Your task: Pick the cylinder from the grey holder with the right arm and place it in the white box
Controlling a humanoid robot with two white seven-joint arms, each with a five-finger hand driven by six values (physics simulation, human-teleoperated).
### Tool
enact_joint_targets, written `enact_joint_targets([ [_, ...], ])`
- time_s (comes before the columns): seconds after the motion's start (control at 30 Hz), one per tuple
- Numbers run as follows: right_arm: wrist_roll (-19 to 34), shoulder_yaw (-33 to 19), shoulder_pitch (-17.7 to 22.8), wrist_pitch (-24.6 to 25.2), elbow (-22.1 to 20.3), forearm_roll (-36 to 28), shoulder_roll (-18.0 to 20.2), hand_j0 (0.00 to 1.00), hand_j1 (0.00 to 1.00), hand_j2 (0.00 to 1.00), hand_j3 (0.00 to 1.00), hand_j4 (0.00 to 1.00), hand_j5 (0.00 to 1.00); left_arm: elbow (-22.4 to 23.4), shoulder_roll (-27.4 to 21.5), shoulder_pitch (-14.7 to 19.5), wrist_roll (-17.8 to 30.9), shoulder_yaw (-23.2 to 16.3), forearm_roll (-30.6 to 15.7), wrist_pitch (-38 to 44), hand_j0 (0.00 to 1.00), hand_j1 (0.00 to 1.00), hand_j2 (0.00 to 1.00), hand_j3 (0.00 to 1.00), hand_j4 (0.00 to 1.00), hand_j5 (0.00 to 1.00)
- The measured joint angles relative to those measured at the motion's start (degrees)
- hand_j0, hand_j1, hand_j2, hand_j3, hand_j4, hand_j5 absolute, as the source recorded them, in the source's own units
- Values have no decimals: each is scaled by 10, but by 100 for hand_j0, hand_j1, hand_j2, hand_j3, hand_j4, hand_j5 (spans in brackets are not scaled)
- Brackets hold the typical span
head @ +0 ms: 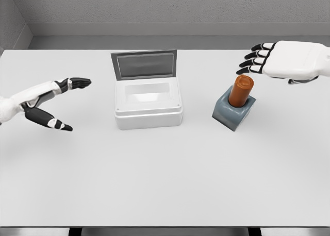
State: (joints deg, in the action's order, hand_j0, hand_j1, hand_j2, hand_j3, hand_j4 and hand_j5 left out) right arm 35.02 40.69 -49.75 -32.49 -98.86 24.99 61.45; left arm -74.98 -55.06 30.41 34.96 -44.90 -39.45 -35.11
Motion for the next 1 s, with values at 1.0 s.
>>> enact_joint_targets([
  [1.0, 0, 93, -43, -26, 72, -2, -80, 100, 100, 100, 100, 100, 100, 357, 198, 77, 1, 134, 138, 40, 100, 100, 100, 100, 100, 100],
])
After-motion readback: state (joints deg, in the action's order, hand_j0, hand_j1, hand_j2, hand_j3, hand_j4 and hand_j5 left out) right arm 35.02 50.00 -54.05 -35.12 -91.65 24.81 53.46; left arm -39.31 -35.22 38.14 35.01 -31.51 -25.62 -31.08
